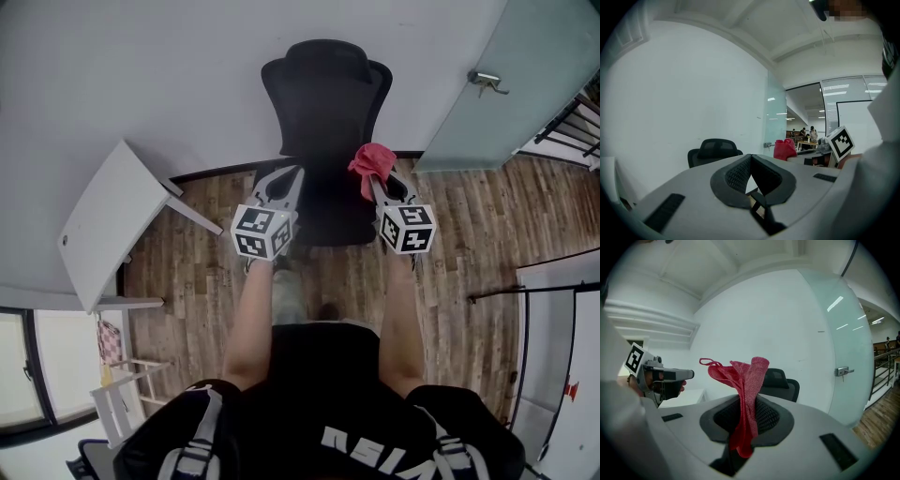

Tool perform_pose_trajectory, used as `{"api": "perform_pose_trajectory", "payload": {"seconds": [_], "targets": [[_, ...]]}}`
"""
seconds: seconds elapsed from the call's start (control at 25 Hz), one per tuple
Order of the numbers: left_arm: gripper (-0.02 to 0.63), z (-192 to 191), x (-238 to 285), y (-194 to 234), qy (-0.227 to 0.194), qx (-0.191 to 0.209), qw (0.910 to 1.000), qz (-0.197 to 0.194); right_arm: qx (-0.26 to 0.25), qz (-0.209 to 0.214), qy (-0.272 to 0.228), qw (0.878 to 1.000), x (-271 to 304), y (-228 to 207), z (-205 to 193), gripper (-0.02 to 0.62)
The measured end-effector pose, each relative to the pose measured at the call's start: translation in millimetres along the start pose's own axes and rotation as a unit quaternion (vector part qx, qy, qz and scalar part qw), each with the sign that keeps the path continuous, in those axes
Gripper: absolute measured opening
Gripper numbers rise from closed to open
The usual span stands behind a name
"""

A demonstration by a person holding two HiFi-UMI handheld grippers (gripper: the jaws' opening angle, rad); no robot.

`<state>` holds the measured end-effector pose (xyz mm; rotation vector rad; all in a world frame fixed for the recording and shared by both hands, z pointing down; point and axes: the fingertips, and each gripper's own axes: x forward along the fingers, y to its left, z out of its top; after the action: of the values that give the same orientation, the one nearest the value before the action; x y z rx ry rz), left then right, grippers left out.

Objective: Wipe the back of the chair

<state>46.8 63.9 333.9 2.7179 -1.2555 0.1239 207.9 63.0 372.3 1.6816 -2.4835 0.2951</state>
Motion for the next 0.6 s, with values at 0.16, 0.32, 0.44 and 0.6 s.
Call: {"api": "perform_pose_trajectory", "payload": {"seconds": [0.16, 0.32, 0.44, 0.6], "targets": [[0.024, 4.2, 16.3, 17.9, -0.001, 0.001, 1.0000, -0.004, 0.001, -0.004, 0.000, 1.000, 18.8, -5.2, 3.6, 0.077], [0.024, 8.0, 38.0, 42.4, -0.003, -0.004, 1.0000, -0.007, 0.002, -0.005, 0.006, 1.000, 47.4, -9.0, 4.7, 0.077], [0.023, 8.5, 55.8, 58.7, 0.002, -0.003, 0.9999, -0.014, 0.005, -0.010, 0.012, 1.000, 69.6, -15.1, 5.2, 0.077], [0.023, 9.2, 78.5, 91.0, 0.007, -0.008, 0.9998, -0.016, 0.008, -0.014, 0.018, 1.000, 106.6, -20.5, 8.7, 0.077]]}}
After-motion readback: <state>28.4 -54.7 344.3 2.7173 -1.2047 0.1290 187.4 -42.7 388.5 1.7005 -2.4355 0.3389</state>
